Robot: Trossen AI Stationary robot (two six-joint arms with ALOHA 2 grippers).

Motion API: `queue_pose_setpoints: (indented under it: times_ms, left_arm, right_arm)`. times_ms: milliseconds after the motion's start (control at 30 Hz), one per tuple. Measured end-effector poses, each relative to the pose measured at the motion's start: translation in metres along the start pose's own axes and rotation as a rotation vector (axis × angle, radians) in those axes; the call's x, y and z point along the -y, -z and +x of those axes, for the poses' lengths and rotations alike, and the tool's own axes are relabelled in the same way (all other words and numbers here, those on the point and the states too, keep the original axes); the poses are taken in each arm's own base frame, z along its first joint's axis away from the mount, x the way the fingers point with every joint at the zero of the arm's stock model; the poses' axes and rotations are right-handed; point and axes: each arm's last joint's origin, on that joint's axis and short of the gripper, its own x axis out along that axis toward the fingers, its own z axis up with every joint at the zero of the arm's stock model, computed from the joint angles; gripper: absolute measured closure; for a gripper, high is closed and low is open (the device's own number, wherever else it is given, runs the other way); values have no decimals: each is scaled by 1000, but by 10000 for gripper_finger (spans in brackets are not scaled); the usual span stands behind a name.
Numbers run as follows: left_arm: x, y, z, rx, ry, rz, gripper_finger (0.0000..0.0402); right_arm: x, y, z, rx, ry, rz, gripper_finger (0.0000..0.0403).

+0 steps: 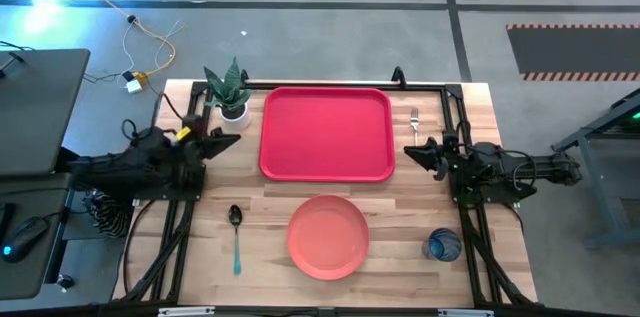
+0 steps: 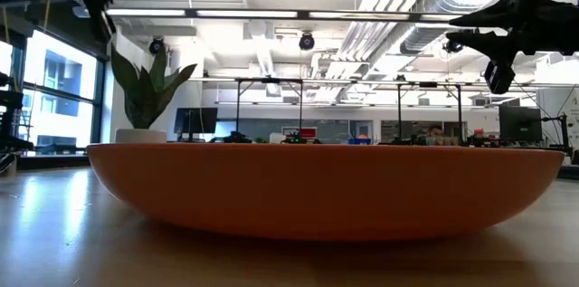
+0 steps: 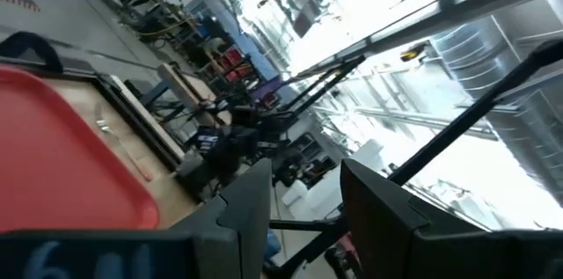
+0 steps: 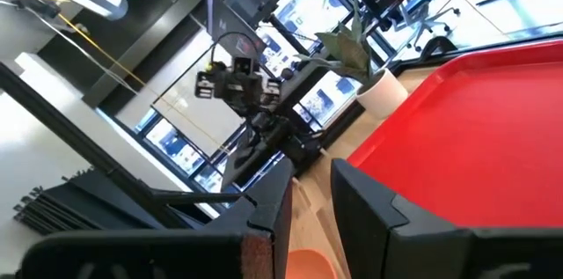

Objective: Pick and place plate/cup/fork/spoon on tray
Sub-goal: Put the blue spoon on the left side of the pink tray

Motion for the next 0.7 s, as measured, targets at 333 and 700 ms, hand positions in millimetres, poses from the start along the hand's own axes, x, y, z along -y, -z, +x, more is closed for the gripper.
queue_pose_setpoints:
  times_ms: [333,700]
  left_arm:
    - [51,-38,21,-178,-163,-14,275]
    - [102,-70,60,-404,-175,-74,276]
  right_arm:
    - [0,-1,0,6,-4,33,329]
    - [0,-1,0,28,17,70,329]
